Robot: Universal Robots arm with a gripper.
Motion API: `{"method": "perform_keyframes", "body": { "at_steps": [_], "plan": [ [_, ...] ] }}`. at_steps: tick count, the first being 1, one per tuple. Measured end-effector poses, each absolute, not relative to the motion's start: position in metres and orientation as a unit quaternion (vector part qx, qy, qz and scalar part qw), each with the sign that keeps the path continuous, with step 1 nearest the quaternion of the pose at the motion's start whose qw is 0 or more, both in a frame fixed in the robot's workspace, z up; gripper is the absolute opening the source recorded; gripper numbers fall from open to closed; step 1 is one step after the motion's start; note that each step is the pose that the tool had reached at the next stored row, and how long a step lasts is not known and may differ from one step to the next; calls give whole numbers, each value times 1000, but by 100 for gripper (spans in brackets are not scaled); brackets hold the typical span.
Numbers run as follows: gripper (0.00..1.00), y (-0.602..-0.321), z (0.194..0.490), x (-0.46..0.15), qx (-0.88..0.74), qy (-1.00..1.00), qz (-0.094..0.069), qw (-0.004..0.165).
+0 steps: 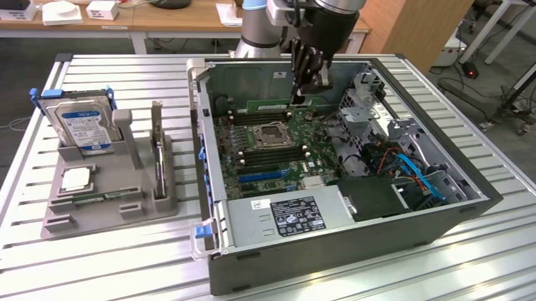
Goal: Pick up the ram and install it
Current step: 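Insert the ram into the slot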
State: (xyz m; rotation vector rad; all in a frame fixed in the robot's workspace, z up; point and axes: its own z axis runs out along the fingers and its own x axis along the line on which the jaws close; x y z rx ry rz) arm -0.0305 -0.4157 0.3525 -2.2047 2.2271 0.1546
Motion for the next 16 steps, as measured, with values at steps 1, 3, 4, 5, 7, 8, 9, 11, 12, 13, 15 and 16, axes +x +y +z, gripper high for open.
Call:
{"method": "perform_keyframes", "body": {
  "at_steps": [1,3,4,5,7,8,9,11,12,13,15,16],
  "plan": [
    [11,-416,352,-31,-703,710,49,2],
    [11,-416,351,-31,-703,710,49,2],
    [11,-416,351,-31,-703,710,49,2],
    [11,-416,350,-31,-703,710,50,2],
    [11,-416,350,-31,-703,710,50,2],
    [11,-416,350,-31,-703,710,50,2],
    [11,-416,349,-31,-703,710,50,2],
    [11,-416,349,-31,-703,710,50,2],
    [11,-416,349,-31,-703,710,50,2],
    [11,-416,348,-31,-703,710,50,2],
    [11,-416,348,-31,-703,710,50,2],
    [11,-416,348,-31,-703,710,50,2]
  ]
}}
